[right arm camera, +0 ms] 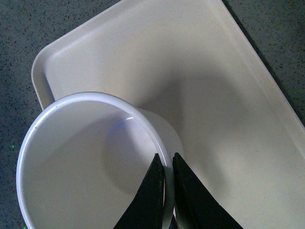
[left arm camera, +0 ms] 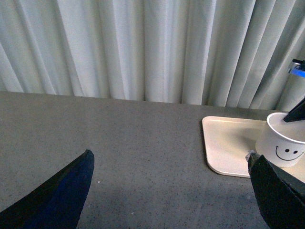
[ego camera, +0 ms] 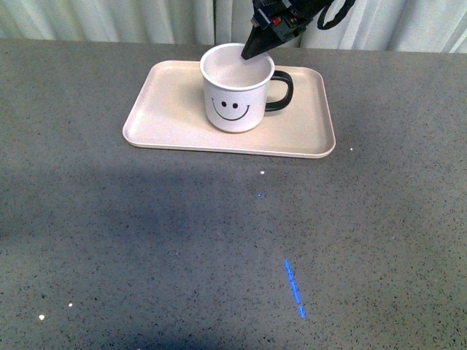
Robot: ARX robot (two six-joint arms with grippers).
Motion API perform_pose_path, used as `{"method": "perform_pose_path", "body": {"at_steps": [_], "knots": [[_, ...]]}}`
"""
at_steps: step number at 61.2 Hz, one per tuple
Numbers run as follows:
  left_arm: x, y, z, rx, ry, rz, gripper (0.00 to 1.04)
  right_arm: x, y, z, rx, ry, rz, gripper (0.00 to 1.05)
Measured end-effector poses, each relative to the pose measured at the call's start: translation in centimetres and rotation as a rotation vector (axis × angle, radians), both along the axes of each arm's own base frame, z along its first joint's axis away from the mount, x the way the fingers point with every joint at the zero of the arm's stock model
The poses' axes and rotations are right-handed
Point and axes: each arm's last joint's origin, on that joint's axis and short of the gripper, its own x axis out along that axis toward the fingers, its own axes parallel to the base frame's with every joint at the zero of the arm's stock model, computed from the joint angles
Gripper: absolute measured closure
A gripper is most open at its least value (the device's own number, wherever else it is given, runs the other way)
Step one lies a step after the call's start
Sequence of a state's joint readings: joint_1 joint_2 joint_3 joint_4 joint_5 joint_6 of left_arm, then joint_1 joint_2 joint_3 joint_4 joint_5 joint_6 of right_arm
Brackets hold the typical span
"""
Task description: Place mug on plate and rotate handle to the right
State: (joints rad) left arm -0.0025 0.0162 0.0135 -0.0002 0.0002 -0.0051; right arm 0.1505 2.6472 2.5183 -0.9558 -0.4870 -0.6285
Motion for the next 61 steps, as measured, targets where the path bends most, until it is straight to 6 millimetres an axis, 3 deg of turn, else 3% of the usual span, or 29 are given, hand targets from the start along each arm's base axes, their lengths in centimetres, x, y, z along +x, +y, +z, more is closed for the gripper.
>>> {"method": "perform_pose_path", "body": {"at_steps": [22,28,41,48,54,57,61], "knots": [[0.0,0.0,0.0,0.000,0.000,0.000,0.09,-0.1,-0.4,-1.6,-0.031,0.017,0.011,1.03],[0.0,0.0,0.0,0.000,0.000,0.000,0.09,-0.1,-0.6,-1.6,-0.071,0.010,0.011,0.82],[0.0,0.0,0.0,0.000,0.000,0.000,0.09,0.0,-1.1,-1.2,-0.066,-0.007,0.021,0.48],[0.0,0.0,0.0,0.000,0.000,0.000,0.09,0.0,-1.1,0.5,0.019,-0.057,0.044,0.27],[0.0,0.0,0.0,0.000,0.000,0.000,0.09,-0.7,-1.4,3.2,0.087,-0.118,0.064,0.12],[0.0,0.0,0.0,0.000,0.000,0.000,0.09,-1.3,-1.6,5.2,0.130,-0.165,0.071,0.08],[0.0,0.0,0.0,0.000,0.000,0.000,0.09,-2.2,-2.0,7.7,0.181,-0.239,0.077,0.10]]}}
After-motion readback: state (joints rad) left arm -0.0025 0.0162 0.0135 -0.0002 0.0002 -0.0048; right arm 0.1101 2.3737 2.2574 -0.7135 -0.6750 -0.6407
